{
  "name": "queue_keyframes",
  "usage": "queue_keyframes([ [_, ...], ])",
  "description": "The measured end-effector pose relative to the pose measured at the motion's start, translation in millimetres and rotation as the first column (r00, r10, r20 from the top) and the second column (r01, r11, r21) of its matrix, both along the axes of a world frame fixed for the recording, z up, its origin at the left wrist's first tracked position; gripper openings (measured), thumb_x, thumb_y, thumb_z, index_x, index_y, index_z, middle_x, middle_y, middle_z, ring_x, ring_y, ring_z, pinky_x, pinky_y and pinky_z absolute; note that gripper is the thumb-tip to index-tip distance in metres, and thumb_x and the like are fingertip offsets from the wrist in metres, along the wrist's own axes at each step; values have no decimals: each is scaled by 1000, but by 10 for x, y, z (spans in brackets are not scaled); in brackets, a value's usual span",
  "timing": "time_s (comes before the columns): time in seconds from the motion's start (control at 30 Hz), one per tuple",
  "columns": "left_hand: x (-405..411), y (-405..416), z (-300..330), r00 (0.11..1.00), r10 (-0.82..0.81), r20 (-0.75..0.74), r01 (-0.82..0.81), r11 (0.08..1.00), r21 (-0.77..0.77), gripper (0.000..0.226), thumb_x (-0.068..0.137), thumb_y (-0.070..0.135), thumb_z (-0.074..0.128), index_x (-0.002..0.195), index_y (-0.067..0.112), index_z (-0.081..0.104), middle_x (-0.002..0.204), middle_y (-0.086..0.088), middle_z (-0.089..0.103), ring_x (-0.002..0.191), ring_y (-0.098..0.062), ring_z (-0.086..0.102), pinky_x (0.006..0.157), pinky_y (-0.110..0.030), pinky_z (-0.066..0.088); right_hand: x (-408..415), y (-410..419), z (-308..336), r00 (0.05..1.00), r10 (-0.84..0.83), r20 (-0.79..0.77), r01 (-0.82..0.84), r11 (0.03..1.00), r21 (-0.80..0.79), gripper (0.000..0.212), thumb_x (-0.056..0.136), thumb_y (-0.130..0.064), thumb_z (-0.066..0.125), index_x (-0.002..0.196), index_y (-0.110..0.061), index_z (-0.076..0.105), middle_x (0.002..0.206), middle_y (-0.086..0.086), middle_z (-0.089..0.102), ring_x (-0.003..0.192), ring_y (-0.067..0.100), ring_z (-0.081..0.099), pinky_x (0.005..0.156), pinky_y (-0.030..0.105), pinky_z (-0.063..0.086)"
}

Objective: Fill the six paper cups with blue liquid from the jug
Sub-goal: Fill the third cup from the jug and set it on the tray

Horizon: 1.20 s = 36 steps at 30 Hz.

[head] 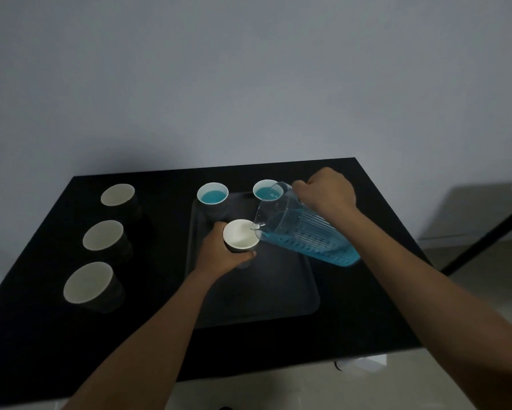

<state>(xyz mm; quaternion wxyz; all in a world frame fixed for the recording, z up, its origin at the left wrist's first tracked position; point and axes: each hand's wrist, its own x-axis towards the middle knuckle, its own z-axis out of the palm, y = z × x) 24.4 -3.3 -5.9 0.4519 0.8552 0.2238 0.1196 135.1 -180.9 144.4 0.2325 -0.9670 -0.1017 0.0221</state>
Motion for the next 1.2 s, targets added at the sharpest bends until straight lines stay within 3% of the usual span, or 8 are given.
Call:
queue_keyframes([
  [0.63, -62, 51, 52, 1000, -7, -25, 8, 1000, 23, 69, 53, 34, 92, 106, 22, 49, 105, 9, 61, 94, -10, 58, 74, -23, 44, -34, 132, 30, 998, 40, 52, -36, 997, -67, 39, 87, -37, 53, 56, -13, 51, 56, 0, 52, 49, 15, 48, 46, 25, 29],
  [1.2, -66, 85, 18, 999, 15, -30, -15, 1000, -3, 71, 53, 33, 92, 110, 22, 51, 106, 9, 62, 96, -10, 59, 75, -23, 44, 40, 203, 56, 997, 63, 47, -57, 993, -106, 37, 88, -38, 52, 63, -11, 54, 64, 3, 56, 54, 17, 51, 53, 27, 38],
])
